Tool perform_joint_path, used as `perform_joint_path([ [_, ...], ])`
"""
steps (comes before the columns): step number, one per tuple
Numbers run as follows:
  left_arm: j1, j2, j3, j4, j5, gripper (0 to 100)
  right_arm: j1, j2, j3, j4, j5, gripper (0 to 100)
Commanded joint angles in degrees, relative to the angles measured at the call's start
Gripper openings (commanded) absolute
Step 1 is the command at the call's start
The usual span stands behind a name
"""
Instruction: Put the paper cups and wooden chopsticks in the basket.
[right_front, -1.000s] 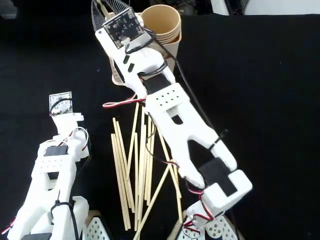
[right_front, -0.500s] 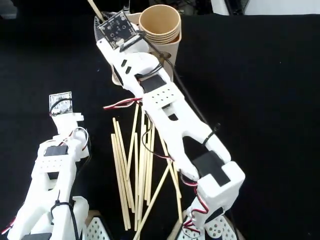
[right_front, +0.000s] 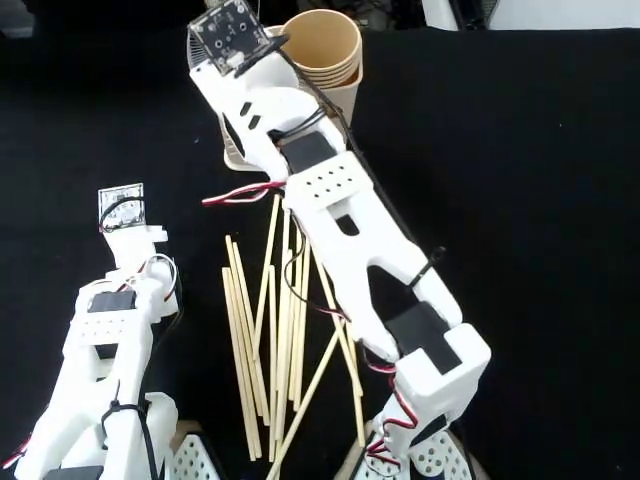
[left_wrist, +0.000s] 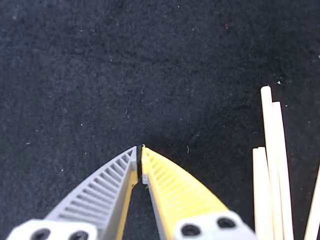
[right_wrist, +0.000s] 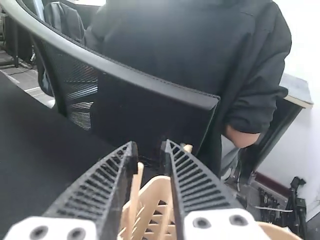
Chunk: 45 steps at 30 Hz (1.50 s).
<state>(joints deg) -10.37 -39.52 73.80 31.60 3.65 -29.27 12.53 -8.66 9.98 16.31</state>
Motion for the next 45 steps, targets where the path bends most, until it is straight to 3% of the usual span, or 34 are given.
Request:
perform_joint_path([
  [1,-0.7,-1.5,-0.2,-1.0,-0.5,3,-0.1,-7.5,-5.0,7.2,0.1,10.0],
  [6,-0.6,-1.5,-0.2,-1.0,-0.5,3,-2.3,-19.3,-4.6,17.7,0.1,10.0],
  [11,-0.6,-1.5,-0.2,-1.0,-0.5,3,-2.6,-29.7,-4.7,37.4,0.1,0.8],
  [13,-0.5,-1.5,-0.2,-1.0,-0.5,3,-2.3,-32.5,-4.6,45.0,0.1,2.1],
  [18,-0.5,-1.5,-0.2,-1.0,-0.5,3,3.0,-36.1,-2.9,60.7,0.1,1.3],
  [23,-0.3,-1.5,-0.2,-0.9,-0.5,3,7.7,-39.6,9.4,68.8,0.6,1.4],
  [26,-0.2,-1.5,-0.2,-0.5,-0.5,3,9.3,-41.6,24.0,67.4,0.6,1.5],
  [30,0.2,-1.5,-1.7,2.2,-4.7,3,11.9,-43.8,45.4,54.7,0.6,1.7],
  [37,3.0,-1.3,-15.1,22.5,-9.0,7,17.6,-48.5,66.5,38.7,0.0,18.8],
  [42,8.0,4.6,-26.6,36.6,-11.8,25,19.3,-49.5,74.2,30.5,-2.1,19.1],
  [45,11.8,11.5,-30.9,40.7,-10.8,25,21.2,-49.5,78.6,24.0,-4.7,19.1],
])
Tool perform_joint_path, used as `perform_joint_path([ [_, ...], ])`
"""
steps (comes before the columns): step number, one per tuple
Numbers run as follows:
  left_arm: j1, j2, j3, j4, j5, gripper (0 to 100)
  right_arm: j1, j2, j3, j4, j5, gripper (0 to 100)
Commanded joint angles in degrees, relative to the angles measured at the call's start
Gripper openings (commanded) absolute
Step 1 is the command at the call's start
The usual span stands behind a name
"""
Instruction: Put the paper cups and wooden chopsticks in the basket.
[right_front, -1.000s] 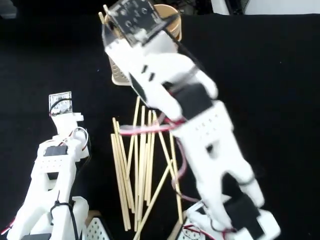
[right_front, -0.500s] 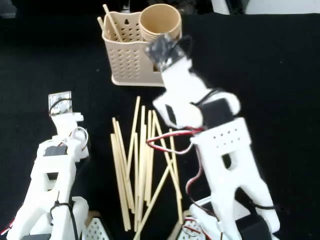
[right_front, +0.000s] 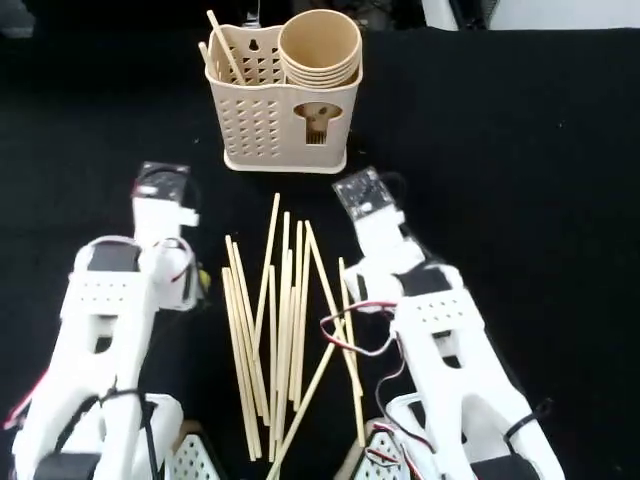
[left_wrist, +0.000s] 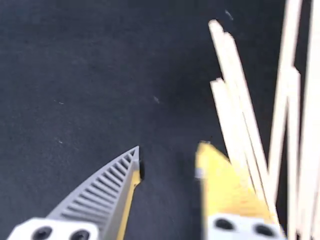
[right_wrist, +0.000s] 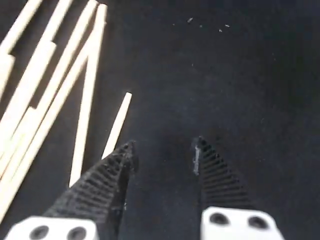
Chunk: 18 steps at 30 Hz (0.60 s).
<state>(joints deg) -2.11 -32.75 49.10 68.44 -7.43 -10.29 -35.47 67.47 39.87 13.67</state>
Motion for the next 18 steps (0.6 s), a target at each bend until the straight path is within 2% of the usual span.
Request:
perform_joint_path([
  [1,4.8,7.2,-7.3,4.8,1.1,25,3.2,-1.5,3.7,-7.9,-2.2,19.1],
  [4,7.6,14.5,-9.7,6.7,5.1,24,6.2,-1.5,5.7,-11.6,-2.2,19.1],
  [7,9.2,20.7,-11.6,6.2,6.1,22,7.6,-1.5,5.8,-12.0,-2.2,19.1],
  [11,9.1,25.8,-12.9,1.7,6.1,19,7.6,-1.5,6.0,-12.1,-2.2,19.1],
  [18,9.5,26.7,-10.9,-4.2,6.6,19,7.6,-1.5,5.9,-12.2,-2.2,19.1],
])
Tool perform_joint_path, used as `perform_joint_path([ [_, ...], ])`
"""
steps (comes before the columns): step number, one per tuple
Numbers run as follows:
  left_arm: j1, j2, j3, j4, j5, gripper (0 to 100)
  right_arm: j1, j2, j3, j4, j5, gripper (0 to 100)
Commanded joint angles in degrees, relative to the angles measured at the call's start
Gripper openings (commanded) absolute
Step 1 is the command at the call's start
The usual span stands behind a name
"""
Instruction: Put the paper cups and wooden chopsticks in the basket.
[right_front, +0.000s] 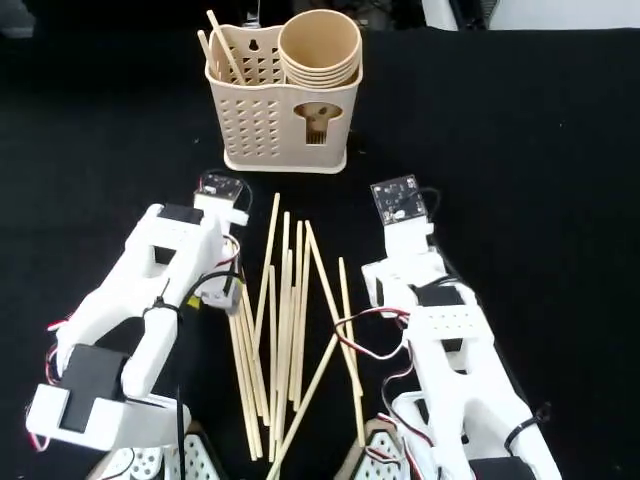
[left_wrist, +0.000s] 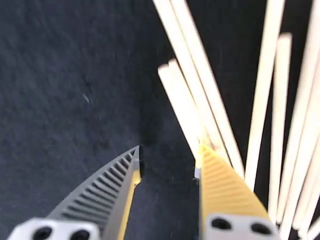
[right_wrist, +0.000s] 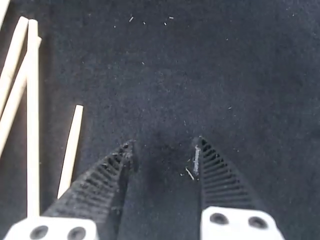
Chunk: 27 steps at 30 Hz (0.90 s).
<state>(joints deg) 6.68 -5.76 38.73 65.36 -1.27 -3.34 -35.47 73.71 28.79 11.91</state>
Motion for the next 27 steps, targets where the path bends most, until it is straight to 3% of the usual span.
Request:
perform_joint_path([
  [1,0.5,-0.3,-0.5,-1.0,0.4,19,0.6,-1.5,-0.3,-1.1,-0.4,19.1],
  [7,-0.3,-1.7,0.6,0.7,0.4,24,0.0,-1.4,-0.2,-1.1,-0.4,19.1],
  [18,-0.1,-13.9,16.1,-14.5,0.4,26,-1.5,-1.1,-0.1,-1.1,-0.4,19.1],
  [27,-0.2,-11.1,18.0,-15.6,0.0,26,-1.3,-1.1,0.0,-1.1,-0.4,19.1],
])
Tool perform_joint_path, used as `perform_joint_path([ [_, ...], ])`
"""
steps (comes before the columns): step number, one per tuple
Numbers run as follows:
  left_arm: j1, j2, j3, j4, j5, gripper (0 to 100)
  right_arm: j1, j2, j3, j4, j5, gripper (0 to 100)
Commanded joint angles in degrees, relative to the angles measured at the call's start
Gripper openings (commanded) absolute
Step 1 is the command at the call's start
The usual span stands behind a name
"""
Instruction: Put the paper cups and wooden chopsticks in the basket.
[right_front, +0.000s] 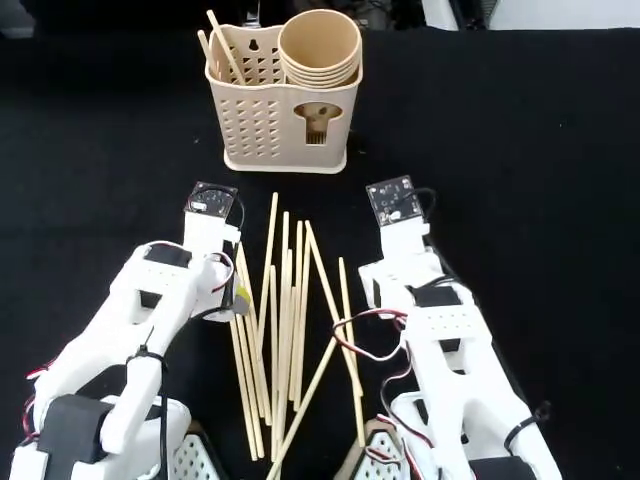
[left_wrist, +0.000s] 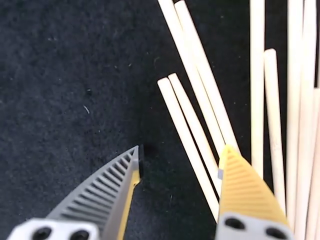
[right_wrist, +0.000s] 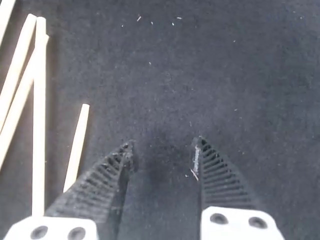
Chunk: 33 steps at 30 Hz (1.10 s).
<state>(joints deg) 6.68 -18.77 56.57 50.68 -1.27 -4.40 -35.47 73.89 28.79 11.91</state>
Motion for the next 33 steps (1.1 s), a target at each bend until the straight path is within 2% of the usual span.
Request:
perform_joint_path([
  [1,-0.2,3.0,0.0,-0.8,0.0,26,-0.3,-1.1,-0.1,-1.1,-0.4,19.1],
  [9,-3.6,9.0,-8.0,8.4,-0.1,26,-0.2,-1.1,0.0,-1.1,-0.3,19.1],
  [15,-10.4,9.3,-11.0,9.0,-5.1,26,-0.2,-1.4,0.3,-1.1,-0.2,19.1],
  [21,-11.3,9.1,-11.0,8.8,-5.3,26,-0.4,-1.4,0.2,-1.1,-0.2,19.1],
  [24,-9.0,9.1,-10.6,8.9,-4.8,26,-0.4,-1.4,0.2,-1.1,-0.2,19.1],
  [30,0.7,9.4,-9.6,8.5,1.3,26,-0.3,-1.4,0.2,-1.1,-0.1,19.1],
  [33,2.9,9.6,-9.4,7.0,3.5,26,-0.2,-1.4,0.2,-1.1,-0.1,19.1],
])
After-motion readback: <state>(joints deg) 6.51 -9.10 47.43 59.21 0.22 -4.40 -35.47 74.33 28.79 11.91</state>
